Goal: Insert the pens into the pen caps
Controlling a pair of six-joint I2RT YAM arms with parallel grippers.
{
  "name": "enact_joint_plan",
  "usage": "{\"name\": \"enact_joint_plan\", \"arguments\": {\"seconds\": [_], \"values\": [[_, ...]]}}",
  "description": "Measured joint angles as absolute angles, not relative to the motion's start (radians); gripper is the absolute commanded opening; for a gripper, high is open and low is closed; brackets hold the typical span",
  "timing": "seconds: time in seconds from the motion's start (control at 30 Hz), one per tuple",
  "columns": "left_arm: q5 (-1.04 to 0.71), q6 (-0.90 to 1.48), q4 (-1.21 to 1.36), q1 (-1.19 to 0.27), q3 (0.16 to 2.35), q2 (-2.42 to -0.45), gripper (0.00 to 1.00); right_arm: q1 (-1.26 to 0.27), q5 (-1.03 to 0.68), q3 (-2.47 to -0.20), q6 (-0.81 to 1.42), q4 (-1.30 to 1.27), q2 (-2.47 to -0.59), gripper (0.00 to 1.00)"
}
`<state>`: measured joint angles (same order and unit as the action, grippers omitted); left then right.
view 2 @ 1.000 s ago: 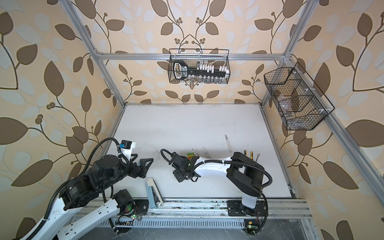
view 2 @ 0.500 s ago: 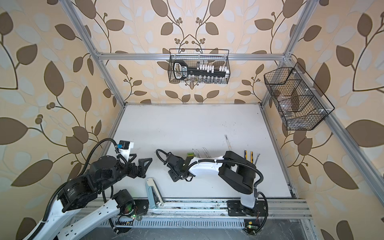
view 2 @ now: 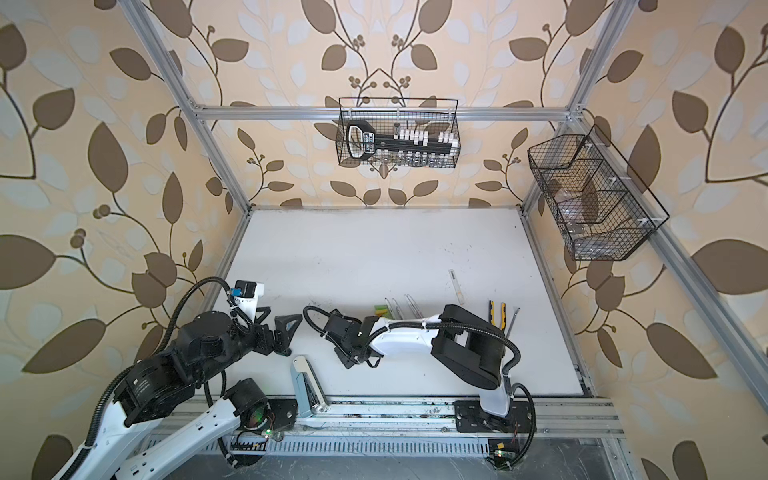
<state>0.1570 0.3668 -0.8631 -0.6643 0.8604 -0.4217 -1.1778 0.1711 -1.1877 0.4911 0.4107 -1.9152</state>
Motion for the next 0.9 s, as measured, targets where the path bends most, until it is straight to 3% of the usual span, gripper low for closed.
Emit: {"name": "enact_joint_plan", "arguments": {"seconds": [0.3,0.53,0.9], "values": [[0.161,0.367,-0.862,-0.633,0.860,-0.355,0.99,-1.192,0.201,-1.229,0.494,0.434,-1.945,0.30],[0.161,0.367,-0.862,-0.633,0.860,-0.355,0.99,-1.190,0.202,-1.247,0.492,0.429,-1.959,0.19],[0.160,0.367,-0.862,-0.633,0.860,-0.355,0.99,-1.171,0.215,-1.192,0.442,0.384,-1.921,0.14]]}}
